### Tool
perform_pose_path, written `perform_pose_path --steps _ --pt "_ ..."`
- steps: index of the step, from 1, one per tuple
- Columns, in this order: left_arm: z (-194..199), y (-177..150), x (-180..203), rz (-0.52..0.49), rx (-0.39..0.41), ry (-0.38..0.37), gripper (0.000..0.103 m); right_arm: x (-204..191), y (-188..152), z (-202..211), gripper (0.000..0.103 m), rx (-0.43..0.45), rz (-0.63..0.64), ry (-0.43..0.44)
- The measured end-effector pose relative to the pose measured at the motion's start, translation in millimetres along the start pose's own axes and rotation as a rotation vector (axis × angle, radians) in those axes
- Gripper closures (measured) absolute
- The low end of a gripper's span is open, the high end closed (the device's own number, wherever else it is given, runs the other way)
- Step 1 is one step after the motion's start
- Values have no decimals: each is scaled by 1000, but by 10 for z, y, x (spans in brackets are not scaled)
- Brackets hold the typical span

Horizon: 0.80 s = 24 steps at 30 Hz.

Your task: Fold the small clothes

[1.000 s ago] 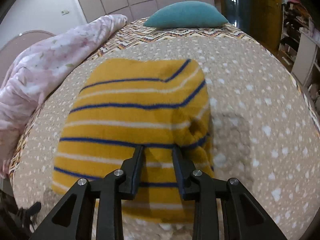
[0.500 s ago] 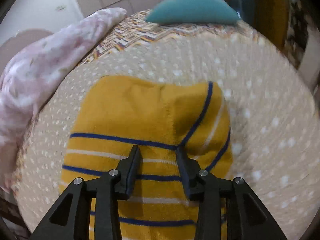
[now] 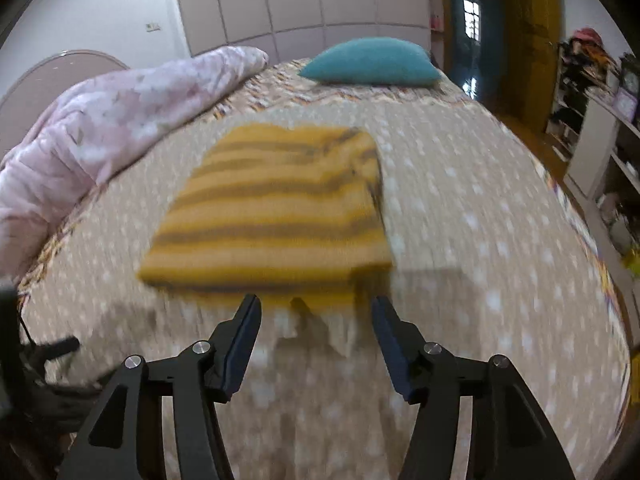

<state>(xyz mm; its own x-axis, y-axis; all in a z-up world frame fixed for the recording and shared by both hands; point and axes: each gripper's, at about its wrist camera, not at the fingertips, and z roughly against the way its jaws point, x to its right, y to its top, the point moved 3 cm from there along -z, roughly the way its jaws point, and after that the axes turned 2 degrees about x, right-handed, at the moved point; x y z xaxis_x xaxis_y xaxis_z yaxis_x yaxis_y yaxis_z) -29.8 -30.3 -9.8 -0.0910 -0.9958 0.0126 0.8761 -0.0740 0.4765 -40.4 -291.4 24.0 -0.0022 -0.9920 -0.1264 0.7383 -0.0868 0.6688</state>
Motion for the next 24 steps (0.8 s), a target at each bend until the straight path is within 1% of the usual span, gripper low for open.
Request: perform_pose_path --steps 1,5,7,10,13,18,24 --pt "73 -31 39 -4 3 -13 0 11 -79 -19 41 -11 -14 -7" --pt "256 -126 157 -22 28 -10 0 4 -259 -22 41 -34 -18 -31" --pt "324 -160 222 -42 41 -13 0 -12 -305 -28 40 -53 -20 -33" --pt "380 -193 298 -64 46 -18 0 -47 -377 -2 39 -63 -8 -59" --pt "391 -206 318 -64 38 -27 0 -72 -412 43 37 -64 4 -78" --pt "391 -210 302 -60 37 -34 0 -74 -440 93 36 -62 8 -85" --pt "340 -221 300 -53 14 -54 0 -117 -450 100 36 -69 10 -75"
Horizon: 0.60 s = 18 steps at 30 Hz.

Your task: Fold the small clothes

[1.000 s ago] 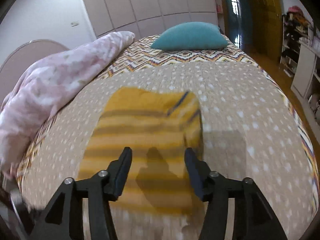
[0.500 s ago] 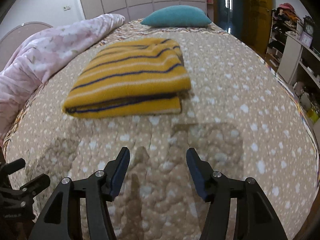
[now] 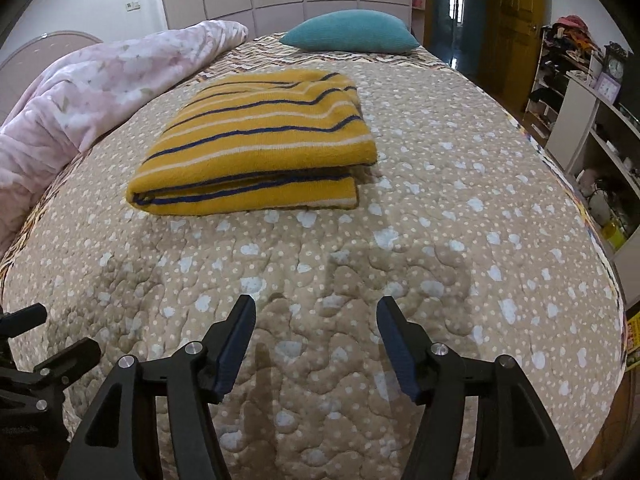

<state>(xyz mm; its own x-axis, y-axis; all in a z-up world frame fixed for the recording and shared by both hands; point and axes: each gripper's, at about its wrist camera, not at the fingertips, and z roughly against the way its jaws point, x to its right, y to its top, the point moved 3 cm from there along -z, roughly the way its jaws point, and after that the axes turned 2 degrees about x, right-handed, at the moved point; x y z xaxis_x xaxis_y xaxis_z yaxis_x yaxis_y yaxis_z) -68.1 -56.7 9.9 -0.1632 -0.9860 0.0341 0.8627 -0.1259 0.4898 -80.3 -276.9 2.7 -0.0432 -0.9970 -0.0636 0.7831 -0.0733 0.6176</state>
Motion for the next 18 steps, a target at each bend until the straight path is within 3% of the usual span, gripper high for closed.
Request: perform_pose_path --steps 18 --pt "-50 -30 73 2 -25 -59 0 39 -24 -18 35 -12 -25 6"
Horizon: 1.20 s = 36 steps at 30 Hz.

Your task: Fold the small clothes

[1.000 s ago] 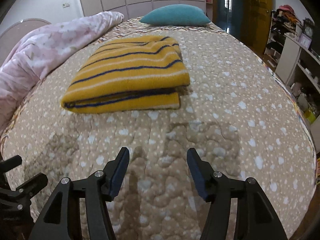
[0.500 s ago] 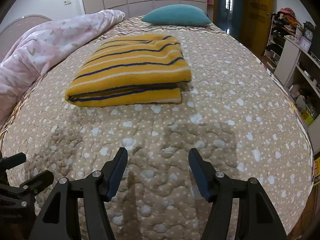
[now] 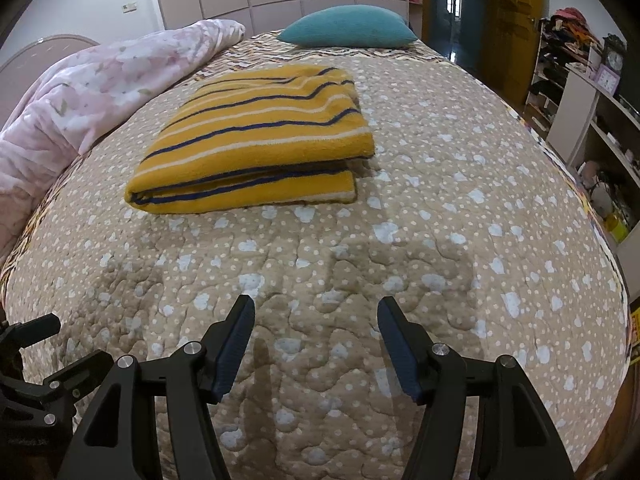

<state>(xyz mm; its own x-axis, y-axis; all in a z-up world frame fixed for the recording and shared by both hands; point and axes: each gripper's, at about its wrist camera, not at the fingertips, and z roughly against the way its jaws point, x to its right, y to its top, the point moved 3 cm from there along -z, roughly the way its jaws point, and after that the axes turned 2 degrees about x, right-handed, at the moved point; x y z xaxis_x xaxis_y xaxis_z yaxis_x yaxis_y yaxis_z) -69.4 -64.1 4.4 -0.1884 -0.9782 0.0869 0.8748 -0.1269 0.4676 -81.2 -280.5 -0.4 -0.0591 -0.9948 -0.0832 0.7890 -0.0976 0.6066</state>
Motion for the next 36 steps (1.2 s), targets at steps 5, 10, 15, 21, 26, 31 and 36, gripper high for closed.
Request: perform_pose_path --steps 5,10,15,21,26,31,36 --pt "-2 5 15 -4 -1 -3 0 -2 -4 11 34 5 -1 4" --pt "-10 30 15 2 -4 -6 0 22 -10 22 33 13 -19 5" --pt "-17 56 30 4 0 6 0 82 -22 13 33 11 -39 10" --pt "-17 65 69 -11 8 23 0 92 -24 24 33 21 -36 16" --pt "-8 72 78 -16 24 43 0 47 -30 47 33 32 -24 19" --pt "-12 81 80 -24 29 39 1 -21 -18 64 33 38 -10 21" --pt "-45 116 65 -27 28 38 6 -83 38 55 33 39 1 27"
